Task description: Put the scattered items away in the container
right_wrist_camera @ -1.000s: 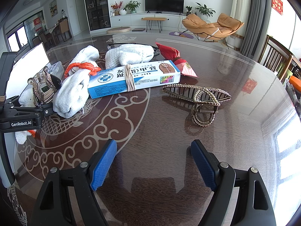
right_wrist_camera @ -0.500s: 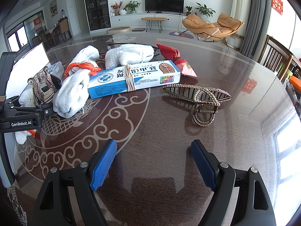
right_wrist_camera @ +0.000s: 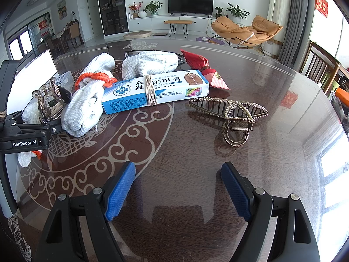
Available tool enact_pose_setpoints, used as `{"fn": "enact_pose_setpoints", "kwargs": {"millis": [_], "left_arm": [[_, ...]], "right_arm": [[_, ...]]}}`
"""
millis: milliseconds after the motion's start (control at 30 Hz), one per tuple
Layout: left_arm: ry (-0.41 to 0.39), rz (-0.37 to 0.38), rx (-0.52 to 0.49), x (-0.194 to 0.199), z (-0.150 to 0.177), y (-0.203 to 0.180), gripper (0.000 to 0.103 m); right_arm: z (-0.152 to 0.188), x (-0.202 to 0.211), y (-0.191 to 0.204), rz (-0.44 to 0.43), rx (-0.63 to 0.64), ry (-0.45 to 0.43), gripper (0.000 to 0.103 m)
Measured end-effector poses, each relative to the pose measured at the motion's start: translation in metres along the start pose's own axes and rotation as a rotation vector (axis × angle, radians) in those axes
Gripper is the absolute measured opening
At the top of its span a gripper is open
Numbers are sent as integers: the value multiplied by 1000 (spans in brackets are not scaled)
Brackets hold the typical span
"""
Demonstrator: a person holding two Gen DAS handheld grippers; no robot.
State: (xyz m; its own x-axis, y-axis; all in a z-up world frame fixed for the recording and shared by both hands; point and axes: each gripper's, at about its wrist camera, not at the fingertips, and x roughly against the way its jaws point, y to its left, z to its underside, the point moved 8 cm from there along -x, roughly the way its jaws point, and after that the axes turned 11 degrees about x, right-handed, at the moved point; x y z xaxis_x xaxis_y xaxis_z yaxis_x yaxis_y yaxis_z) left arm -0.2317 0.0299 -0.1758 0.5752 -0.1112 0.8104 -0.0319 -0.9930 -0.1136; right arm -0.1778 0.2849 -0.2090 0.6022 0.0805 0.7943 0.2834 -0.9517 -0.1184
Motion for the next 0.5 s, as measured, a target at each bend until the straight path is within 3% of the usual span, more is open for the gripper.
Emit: {"fn": "enact_pose_setpoints", "kwargs": {"millis": [500], "left_arm": [[0, 0, 0, 0, 0, 0, 103]], "right_arm": [[0, 0, 0, 0, 0, 0, 82]]}}
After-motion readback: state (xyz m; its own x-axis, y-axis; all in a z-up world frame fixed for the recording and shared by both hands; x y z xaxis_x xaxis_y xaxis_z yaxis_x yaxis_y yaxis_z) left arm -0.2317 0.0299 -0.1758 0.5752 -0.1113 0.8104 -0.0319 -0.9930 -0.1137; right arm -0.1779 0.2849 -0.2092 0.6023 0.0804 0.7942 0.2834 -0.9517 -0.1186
